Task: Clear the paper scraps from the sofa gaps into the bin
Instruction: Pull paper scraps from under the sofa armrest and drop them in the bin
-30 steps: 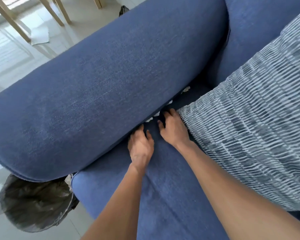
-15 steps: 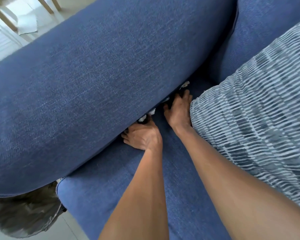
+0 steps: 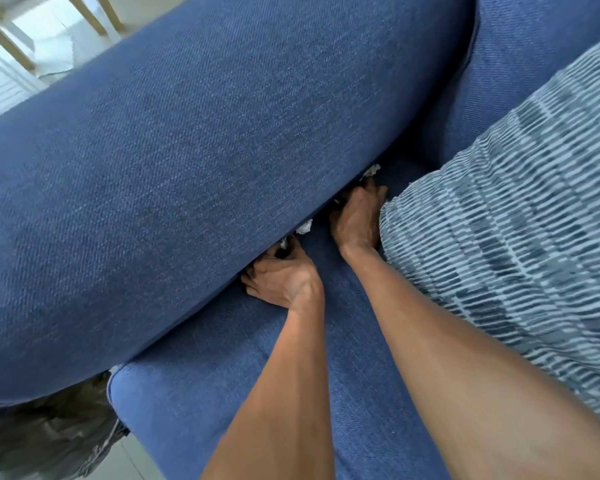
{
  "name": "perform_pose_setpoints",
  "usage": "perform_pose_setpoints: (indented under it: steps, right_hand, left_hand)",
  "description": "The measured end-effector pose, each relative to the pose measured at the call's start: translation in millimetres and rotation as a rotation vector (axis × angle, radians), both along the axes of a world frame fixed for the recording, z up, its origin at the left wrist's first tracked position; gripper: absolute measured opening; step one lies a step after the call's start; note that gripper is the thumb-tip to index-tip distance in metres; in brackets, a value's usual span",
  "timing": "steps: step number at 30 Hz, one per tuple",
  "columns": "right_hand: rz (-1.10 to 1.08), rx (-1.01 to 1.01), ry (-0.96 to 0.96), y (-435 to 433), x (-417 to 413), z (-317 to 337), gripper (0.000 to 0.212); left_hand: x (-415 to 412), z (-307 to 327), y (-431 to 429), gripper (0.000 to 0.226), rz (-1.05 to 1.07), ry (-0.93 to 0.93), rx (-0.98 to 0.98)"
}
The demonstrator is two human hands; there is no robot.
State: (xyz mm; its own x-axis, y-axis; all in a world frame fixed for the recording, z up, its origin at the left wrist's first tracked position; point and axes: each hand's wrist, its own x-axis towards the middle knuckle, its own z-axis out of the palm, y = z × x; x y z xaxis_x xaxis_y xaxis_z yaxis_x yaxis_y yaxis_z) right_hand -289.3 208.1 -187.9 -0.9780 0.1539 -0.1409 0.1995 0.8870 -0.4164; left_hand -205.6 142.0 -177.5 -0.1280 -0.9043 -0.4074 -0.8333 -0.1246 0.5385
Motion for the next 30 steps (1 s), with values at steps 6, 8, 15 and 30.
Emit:
perform_pose_setpoints:
  steps: [6,8,15,30]
  right_hand:
    - [0.087,-0.070,0.089,2,16,11,0.015]
    - [0.085,-0.093,0.099,-1,22,17,0.021]
    - [0.066,-0.207,0.120,-20,60,39,0.016]
    - [0.117,0.026,-0.069,-42,200,96,0.057]
  left_hand:
    - [21,15,-3,0.024,-0.156,0.172,0.021]
    - [33,23,-6,0.022,-0.237,0.243,0.044]
    - [71,47,-29,0.017,-0.365,0.289,0.071]
    - [213,90,-121,0.018,-0.778,0.187,0.042]
